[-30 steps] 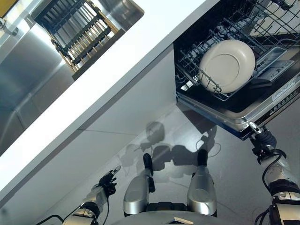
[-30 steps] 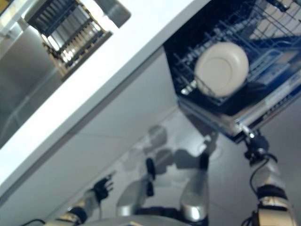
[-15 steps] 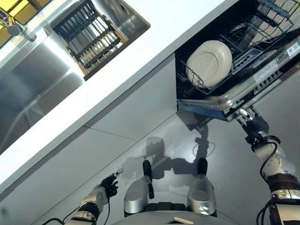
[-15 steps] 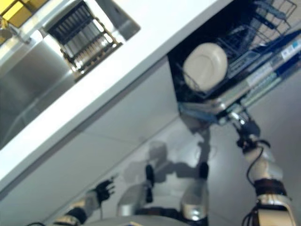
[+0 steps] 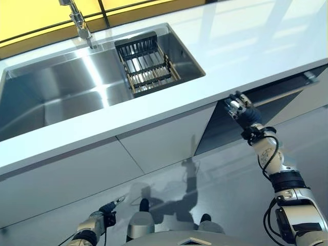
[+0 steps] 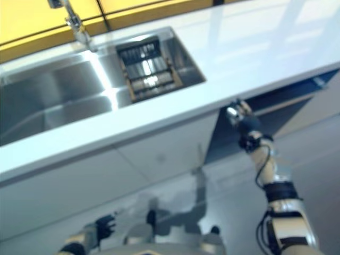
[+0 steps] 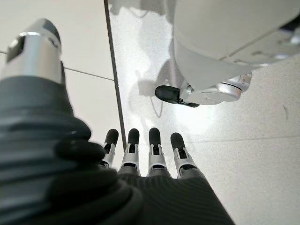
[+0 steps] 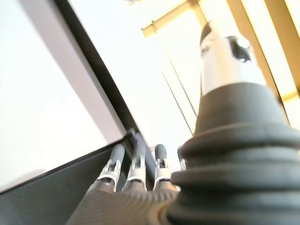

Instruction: Take plates into dishwasher

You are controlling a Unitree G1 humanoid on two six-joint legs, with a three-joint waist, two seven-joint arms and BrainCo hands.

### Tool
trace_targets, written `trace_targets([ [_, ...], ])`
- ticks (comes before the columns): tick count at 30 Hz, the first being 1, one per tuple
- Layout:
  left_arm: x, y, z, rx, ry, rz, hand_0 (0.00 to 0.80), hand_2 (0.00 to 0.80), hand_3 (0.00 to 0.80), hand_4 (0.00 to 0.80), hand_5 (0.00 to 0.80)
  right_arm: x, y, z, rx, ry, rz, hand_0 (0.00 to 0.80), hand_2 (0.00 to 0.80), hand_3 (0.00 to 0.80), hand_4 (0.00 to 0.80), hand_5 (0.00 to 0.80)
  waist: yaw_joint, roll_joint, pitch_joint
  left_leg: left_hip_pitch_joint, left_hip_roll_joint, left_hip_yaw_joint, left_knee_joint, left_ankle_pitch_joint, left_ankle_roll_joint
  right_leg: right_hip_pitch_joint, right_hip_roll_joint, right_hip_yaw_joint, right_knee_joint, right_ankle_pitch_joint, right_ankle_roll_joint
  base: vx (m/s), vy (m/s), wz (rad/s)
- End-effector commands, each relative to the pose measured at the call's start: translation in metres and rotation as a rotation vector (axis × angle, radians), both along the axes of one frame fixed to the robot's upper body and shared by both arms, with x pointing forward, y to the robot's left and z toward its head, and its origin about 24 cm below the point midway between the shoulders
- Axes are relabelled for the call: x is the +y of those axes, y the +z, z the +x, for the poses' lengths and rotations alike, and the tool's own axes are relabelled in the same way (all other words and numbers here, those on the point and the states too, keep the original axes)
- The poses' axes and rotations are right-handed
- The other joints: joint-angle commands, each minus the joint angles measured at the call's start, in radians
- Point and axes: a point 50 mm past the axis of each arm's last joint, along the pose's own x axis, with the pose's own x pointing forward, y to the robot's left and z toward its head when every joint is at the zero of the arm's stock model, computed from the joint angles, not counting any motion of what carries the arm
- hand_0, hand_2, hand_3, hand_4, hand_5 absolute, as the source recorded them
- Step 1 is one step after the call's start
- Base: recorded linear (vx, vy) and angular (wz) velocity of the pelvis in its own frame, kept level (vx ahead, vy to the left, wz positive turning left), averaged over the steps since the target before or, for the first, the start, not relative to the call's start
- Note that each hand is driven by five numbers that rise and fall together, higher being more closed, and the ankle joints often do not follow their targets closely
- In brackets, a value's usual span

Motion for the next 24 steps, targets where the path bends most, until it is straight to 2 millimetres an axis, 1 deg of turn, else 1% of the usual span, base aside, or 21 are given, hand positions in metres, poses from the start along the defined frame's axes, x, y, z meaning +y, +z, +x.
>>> trace_targets([
  [1, 0.012, 0.004, 0.008, 0.026, -0.053, 0.063, 0.000, 0.000, 0.000, 0.000, 0.000, 0.011, 0.008, 0.004, -0.042, 0.041, -0.121, 0.000, 0.000, 0.000, 0.000, 0.000, 0.038, -0.015, -0.049, -0.042, 0.002, 0.019, 0.015, 0.017, 0.034, 0.004, -0.030, 0.007, 0.136, -0.089, -0.030, 0.000, 0.000, 0.00],
  [2, 0.011, 0.004, 0.007, 0.030, -0.051, 0.060, 0.000, 0.000, 0.000, 0.000, 0.000, 0.011, 0.000, 0.001, -0.019, 0.033, -0.131, 0.000, 0.000, 0.000, 0.000, 0.000, 0.036, -0.017, -0.052, -0.041, 0.002, 0.020, 0.013, 0.018, 0.034, 0.005, -0.029, 0.007, 0.131, -0.086, -0.029, 0.000, 0.000, 0.00],
  [5, 0.007, 0.001, 0.001, 0.058, -0.045, 0.045, 0.000, 0.000, 0.000, 0.000, 0.000, 0.012, -0.038, -0.020, 0.099, 0.031, -0.218, 0.000, 0.000, 0.000, 0.000, 0.000, 0.030, -0.024, -0.060, -0.046, 0.002, 0.025, 0.006, 0.021, 0.033, 0.010, -0.025, 0.005, 0.112, -0.077, -0.023, 0.000, 0.000, 0.00],
  [6, 0.004, 0.000, 0.000, 0.070, -0.041, 0.034, 0.000, 0.000, 0.000, 0.000, 0.000, 0.017, -0.055, -0.030, 0.161, 0.055, -0.255, 0.000, 0.000, 0.000, 0.000, 0.000, 0.028, -0.026, -0.061, -0.048, 0.001, 0.027, 0.003, 0.024, 0.033, 0.010, -0.024, 0.004, 0.105, -0.071, -0.020, -0.033, 0.019, 0.00],
  [8, 0.000, -0.002, -0.004, 0.088, -0.042, 0.023, 0.000, 0.000, 0.000, 0.000, 0.000, 0.025, -0.080, -0.046, 0.248, 0.102, -0.310, 0.000, 0.000, 0.000, 0.000, 0.000, 0.025, -0.028, -0.063, -0.051, 0.001, 0.031, -0.003, 0.028, 0.033, 0.010, -0.024, 0.002, 0.092, -0.063, -0.017, -0.043, 0.024, 0.00],
  [9, -0.002, -0.003, -0.005, 0.097, -0.045, 0.021, 0.000, 0.000, 0.000, 0.000, 0.000, 0.030, -0.096, -0.056, 0.308, 0.141, -0.348, 0.000, 0.000, 0.000, 0.000, 0.000, 0.026, -0.030, -0.064, -0.053, 0.002, 0.033, -0.003, 0.029, 0.032, 0.010, -0.023, -0.001, 0.086, -0.059, -0.015, -0.046, 0.019, 0.02],
  [11, -0.004, -0.004, -0.004, 0.100, -0.056, 0.023, 0.000, 0.000, 0.000, 0.000, 0.000, 0.035, -0.117, -0.071, 0.400, 0.187, -0.397, 0.000, 0.000, 0.000, 0.000, 0.000, 0.029, -0.034, -0.064, -0.057, 0.003, 0.032, -0.003, 0.030, 0.031, 0.011, -0.021, -0.006, 0.081, -0.056, -0.016, -0.019, 0.004, 0.01],
  [14, -0.006, -0.004, -0.002, 0.103, -0.076, 0.025, 0.000, 0.000, 0.000, 0.000, 0.000, 0.037, -0.144, -0.090, 0.517, 0.225, -0.460, 0.000, 0.000, 0.000, 0.000, 0.000, 0.042, -0.037, -0.064, -0.059, 0.006, 0.026, -0.003, 0.030, 0.029, 0.017, -0.018, -0.022, 0.075, -0.057, -0.018, -0.007, 0.000, 0.02],
  [15, -0.006, -0.004, -0.001, 0.103, -0.079, 0.024, 0.000, 0.000, 0.000, 0.000, 0.000, 0.038, -0.147, -0.092, 0.534, 0.232, -0.467, 0.000, 0.000, 0.000, 0.000, 0.000, 0.043, -0.037, -0.064, -0.059, 0.006, 0.025, -0.003, 0.030, 0.029, 0.018, -0.017, -0.023, 0.075, -0.057, -0.018, -0.010, -0.002, 0.08],
  [16, -0.007, -0.004, 0.001, 0.104, -0.098, 0.022, 0.000, 0.000, 0.000, 0.000, 0.000, 0.037, -0.161, -0.102, 0.595, 0.251, -0.525, 0.000, 0.000, 0.000, 0.000, 0.000, 0.053, -0.038, -0.064, -0.062, 0.006, 0.020, -0.003, 0.031, 0.029, 0.022, -0.015, -0.031, 0.073, -0.059, -0.019, -0.012, -0.005, 0.09],
  [18, -0.009, -0.004, 0.004, 0.105, -0.128, 0.022, 0.000, 0.000, 0.000, 0.000, 0.000, 0.035, -0.173, -0.110, 0.649, 0.261, -0.585, 0.000, 0.000, 0.000, 0.000, 0.000, 0.068, -0.037, -0.063, -0.068, 0.007, 0.012, -0.001, 0.034, 0.029, 0.029, -0.014, -0.041, 0.075, -0.064, -0.021, -0.015, -0.001, 0.08],
  [21, -0.012, -0.004, 0.007, 0.104, -0.160, 0.023, 0.000, 0.000, 0.000, 0.000, 0.000, 0.030, -0.185, -0.120, 0.712, 0.255, -0.654, 0.000, 0.000, 0.000, 0.000, 0.000, 0.090, -0.033, -0.062, -0.077, 0.004, -0.006, 0.000, 0.039, 0.030, 0.040, -0.014, -0.057, 0.084, -0.074, -0.024, -0.001, 0.008, 0.21],
  [22, -0.012, -0.004, 0.007, 0.104, -0.160, 0.023, 0.000, 0.000, 0.000, 0.000, 0.000, 0.031, -0.185, -0.120, 0.711, 0.255, -0.654, 0.000, 0.000, 0.000, 0.000, 0.000, 0.090, -0.033, -0.062, -0.077, 0.004, -0.007, 0.000, 0.039, 0.030, 0.040, -0.014, -0.058, 0.084, -0.075, -0.024, 0.000, 0.000, 0.18],
  [24, -0.013, -0.004, 0.010, 0.104, -0.186, 0.024, 0.000, 0.000, 0.000, 0.000, 0.000, 0.030, -0.191, -0.126, 0.736, 0.266, -0.679, 0.000, 0.000, 0.000, 0.000, 0.000, 0.109, -0.032, -0.060, -0.086, -0.002, -0.024, 0.004, 0.042, 0.032, 0.051, -0.014, -0.071, 0.089, -0.081, -0.026, -0.004, -0.005, 0.24],
])
